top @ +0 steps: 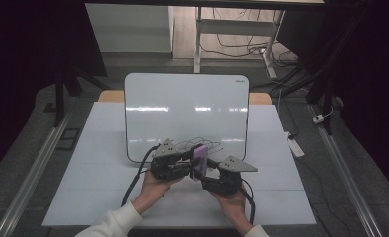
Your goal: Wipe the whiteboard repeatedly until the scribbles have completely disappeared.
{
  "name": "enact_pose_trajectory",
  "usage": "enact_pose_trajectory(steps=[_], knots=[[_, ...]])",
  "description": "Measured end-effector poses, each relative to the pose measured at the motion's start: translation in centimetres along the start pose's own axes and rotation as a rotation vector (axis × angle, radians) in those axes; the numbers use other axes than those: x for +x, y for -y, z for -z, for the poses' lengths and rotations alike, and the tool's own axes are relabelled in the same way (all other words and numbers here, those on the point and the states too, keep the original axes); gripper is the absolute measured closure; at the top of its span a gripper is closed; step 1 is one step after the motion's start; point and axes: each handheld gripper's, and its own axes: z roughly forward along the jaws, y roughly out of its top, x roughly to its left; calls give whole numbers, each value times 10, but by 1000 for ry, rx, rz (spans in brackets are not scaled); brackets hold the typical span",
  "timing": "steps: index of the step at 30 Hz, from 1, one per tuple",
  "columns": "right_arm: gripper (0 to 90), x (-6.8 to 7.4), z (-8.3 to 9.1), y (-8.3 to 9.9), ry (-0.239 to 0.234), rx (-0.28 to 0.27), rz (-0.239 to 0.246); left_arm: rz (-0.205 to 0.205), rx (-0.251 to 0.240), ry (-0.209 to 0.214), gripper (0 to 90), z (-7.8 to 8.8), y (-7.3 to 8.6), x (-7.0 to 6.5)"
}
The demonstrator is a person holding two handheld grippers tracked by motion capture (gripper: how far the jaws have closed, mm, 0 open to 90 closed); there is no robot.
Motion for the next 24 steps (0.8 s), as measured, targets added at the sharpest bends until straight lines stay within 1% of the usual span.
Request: enact_pose_trajectory(steps=[1, 3, 6, 8, 9, 11, 14, 16, 19, 22, 24], knots=[[388, 1, 0, -1, 14, 7, 20, -2, 3, -1, 620, 0, 0, 0], [391, 1, 0, -1, 20, 16, 45, 0, 6, 2, 618, 0, 1, 0], [396, 0, 1, -2, 27, 21, 65, 5, 3, 12, 589, 1, 1, 2], [398, 0, 1, -2, 35, 30, 81, 12, -12, 8, 469, 4, 0, 3], [399, -1, 2, -3, 43, 31, 88, 21, -20, 11, 428, 6, -1, 5], [399, -3, 3, -3, 53, 33, 104, 35, -33, 12, 386, 14, -3, 9], [400, -7, 6, -6, 77, 32, 125, 35, -33, 13, 348, 29, -1, 16], [401, -12, 9, -8, 96, 29, 128, 30, -21, -1, 333, 40, 5, 20], [401, -22, 13, -11, 130, 25, 132, 25, 12, -39, 327, 57, 17, 27], [402, -32, 17, -15, 161, 16, 125, 32, 40, -82, 324, 74, 31, 35], [402, -37, 19, -18, 183, 12, 120, 43, 54, -109, 321, 84, 40, 39]])
